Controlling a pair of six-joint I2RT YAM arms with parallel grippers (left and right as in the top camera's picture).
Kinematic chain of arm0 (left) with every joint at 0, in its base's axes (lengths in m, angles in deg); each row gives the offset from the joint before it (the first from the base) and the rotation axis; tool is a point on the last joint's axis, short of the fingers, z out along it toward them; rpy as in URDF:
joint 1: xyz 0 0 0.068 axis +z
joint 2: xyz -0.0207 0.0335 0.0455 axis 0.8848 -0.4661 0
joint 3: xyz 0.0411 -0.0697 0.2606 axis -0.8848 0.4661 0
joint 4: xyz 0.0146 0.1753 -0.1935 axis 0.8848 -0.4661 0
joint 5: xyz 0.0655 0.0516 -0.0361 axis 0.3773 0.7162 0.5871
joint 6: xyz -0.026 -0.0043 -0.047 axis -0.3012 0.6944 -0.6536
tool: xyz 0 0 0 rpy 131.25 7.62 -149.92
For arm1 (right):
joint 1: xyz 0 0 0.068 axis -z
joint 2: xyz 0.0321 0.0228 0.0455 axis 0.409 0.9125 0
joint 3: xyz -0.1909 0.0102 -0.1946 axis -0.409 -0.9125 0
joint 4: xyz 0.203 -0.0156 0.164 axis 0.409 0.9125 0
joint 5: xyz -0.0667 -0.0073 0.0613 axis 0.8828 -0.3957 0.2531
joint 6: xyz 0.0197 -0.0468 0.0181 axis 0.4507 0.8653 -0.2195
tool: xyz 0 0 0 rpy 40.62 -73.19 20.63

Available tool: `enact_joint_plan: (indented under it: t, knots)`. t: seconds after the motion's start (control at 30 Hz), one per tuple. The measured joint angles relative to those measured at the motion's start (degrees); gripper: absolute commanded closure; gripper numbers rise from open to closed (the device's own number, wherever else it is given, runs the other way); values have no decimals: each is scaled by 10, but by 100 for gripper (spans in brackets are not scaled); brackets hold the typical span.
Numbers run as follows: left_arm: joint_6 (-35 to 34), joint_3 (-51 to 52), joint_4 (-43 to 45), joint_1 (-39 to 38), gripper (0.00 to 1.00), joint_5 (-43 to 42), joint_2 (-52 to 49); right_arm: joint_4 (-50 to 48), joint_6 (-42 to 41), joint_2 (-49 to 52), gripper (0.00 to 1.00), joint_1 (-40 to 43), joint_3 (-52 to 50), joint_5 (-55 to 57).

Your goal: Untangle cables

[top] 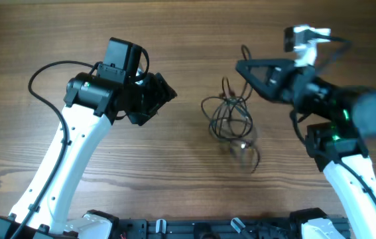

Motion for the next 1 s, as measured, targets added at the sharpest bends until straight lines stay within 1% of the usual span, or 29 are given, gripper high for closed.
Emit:
enact_joint_plan:
  t: [0.03,0.07,0.1,0.13,0.17,0.2,0.27,0.3,0.33,0.37,0.43,0.5,0.53,0.57,0.6,0.67,0.7,0.77,0.83,0.87,0.9,0.93,1.0]
  knots:
    - [2,0,0,0,19,0,0,87,24,1,96,0,1,3]
    - [3,0,-2,0,16,-1,0,207,52,3,95,-1,3,14]
    - [5,0,-1,0,16,-1,-1,295,71,9,95,-2,-2,24]
    - [4,0,-1,0,16,-2,-1,344,87,19,95,-2,-7,31]
    - [5,0,-2,0,16,-2,-1,356,96,31,95,-2,-12,35]
    - [5,0,-1,0,16,-3,-2,328,99,42,95,-2,-17,32]
    - [5,0,-1,0,15,-4,-5,227,85,53,95,-3,-21,22]
    - [5,0,-1,0,15,-4,-8,114,57,56,95,-5,-19,8]
    - [5,0,0,0,15,-3,-10,33,31,57,95,-7,-22,7]
    - [5,3,-1,0,15,-4,-12,-108,-5,61,95,-10,-23,7]
    - [5,6,-1,0,15,-4,-17,-306,-73,58,95,-14,-11,14]
    - [6,9,-2,0,15,-4,-21,-375,-124,42,95,-17,7,21]
    - [5,10,-3,0,15,-4,-22,-371,-136,34,96,-18,17,21]
    - [5,11,-3,0,15,-4,-23,-354,-136,30,95,-18,22,20]
    - [6,12,-3,0,15,-4,-23,-311,-130,25,95,-18,28,18]
    - [6,12,-3,0,15,-4,-24,-146,-89,21,96,-19,36,8]
    - [6,12,-3,0,15,-4,-24,-40,-52,27,96,-19,35,2]
    - [6,12,-2,0,15,-4,-24,234,4,34,95,-19,39,19]
    - [6,12,-3,0,14,-4,-24,441,36,56,96,-19,26,46]
    - [6,12,-3,0,13,-4,-24,464,42,70,96,-19,15,49]
    - [6,12,-3,0,12,-4,-24,441,44,79,95,-19,7,44]
    - [6,12,-3,0,12,-4,-24,379,41,89,95,-19,2,34]
    - [6,13,-3,0,11,-4,-24,169,1,101,95,-19,2,5]
